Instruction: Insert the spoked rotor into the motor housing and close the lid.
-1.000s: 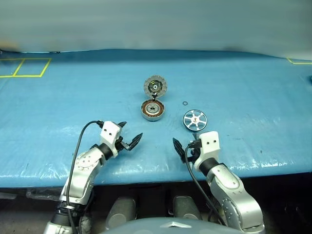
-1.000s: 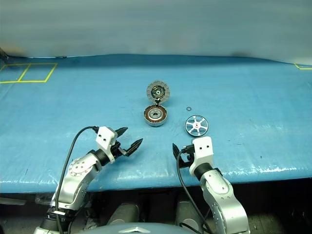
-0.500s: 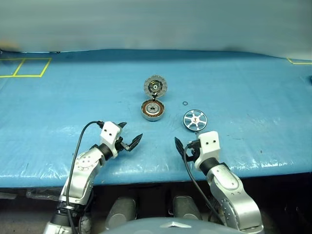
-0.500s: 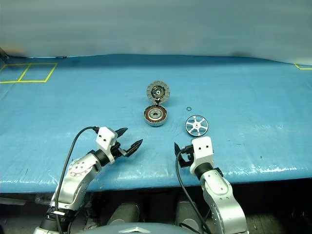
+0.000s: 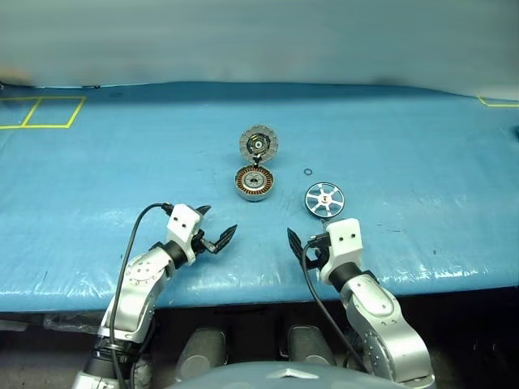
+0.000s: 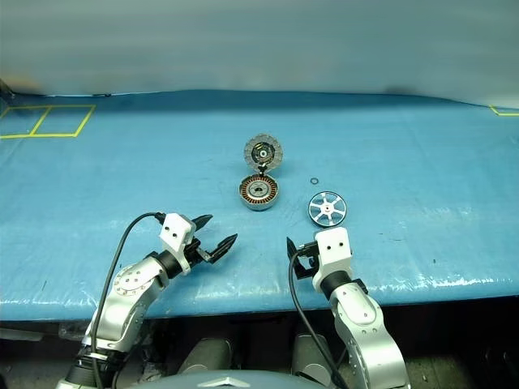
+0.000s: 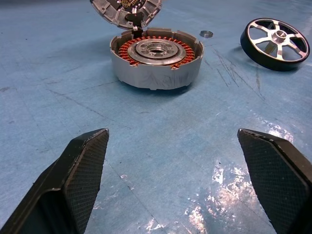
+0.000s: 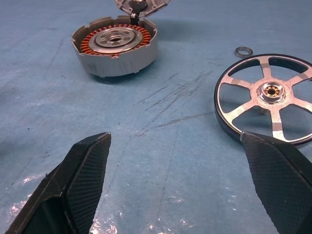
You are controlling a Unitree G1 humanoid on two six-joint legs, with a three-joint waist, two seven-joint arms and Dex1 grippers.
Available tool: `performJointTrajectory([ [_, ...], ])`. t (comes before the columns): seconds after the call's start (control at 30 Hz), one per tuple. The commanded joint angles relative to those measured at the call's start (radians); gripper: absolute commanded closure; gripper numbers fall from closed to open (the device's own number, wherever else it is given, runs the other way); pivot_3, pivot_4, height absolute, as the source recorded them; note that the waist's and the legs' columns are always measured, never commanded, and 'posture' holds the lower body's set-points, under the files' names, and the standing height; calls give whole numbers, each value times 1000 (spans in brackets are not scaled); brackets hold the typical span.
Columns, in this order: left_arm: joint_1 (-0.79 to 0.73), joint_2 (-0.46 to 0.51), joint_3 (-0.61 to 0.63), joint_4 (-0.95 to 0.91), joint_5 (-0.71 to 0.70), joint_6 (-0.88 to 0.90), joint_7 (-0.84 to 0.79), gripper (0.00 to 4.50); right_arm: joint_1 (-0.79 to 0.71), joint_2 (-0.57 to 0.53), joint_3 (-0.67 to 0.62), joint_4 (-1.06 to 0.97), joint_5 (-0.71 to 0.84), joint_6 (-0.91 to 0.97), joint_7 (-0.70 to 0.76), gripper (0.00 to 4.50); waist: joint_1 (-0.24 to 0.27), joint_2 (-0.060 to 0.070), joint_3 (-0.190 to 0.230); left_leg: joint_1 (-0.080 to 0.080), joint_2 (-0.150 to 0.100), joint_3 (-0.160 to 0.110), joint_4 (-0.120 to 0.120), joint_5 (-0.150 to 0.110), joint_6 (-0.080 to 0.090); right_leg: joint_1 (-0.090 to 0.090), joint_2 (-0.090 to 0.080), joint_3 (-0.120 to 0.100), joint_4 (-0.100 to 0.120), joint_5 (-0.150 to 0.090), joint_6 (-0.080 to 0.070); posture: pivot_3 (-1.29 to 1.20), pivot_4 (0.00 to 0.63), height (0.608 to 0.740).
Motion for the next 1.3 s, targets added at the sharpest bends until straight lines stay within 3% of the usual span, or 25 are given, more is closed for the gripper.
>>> performJointTrajectory([
  [0.03, -2, -1, -2, -24, 1, -7, 0, 0, -31, 11, -20, -28, 14, 1, -5, 22, -1, 0, 0, 0, 0, 0, 0, 0, 0, 0, 0, 0, 0, 0, 0, 0, 150, 740],
  [0.4, 9, -10, -4, -33, -4, 7, 6, 0, -164, -4, -26, -80, 41, 173, 15, 22, -2, 0, 0, 0, 0, 0, 0, 0, 0, 0, 2, 0, 0, 1, -2, 0, 150, 740],
  [0.53, 7, -11, -8, -29, -1, 4, 9, 0, -307, -81, 14, -76, 33, 345, 56, 22, -2, 0, 0, 0, 0, 0, 1, 0, 0, 0, 3, 0, 0, 3, -4, 0, 150, 740],
  [0.77, -3, -20, -16, -17, 2, -12, 12, 0, -632, -115, -70, 105, 76, 485, 104, 22, -3, 0, 0, 0, -1, 1, 1, 0, 0, 0, 4, -1, 0, 4, -4, 0, 150, 740],
  [1.07, 4, -30, -13, -20, 8, -23, 31, 0, -862, -262, 130, 346, 94, 451, 360, 22, -4, 0, 0, 0, -2, 2, 0, 1, -1, 0, 2, -1, 0, 4, -5, 0, 150, 740],
  [1.3, 27, -33, -21, -35, 12, -30, 36, 0, -1004, -306, 351, 553, -29, 256, 517, 22, -5, 0, 0, 0, -3, 3, 0, 0, 0, -1, -1, -1, 0, 4, -4, 0, 150, 740],
])
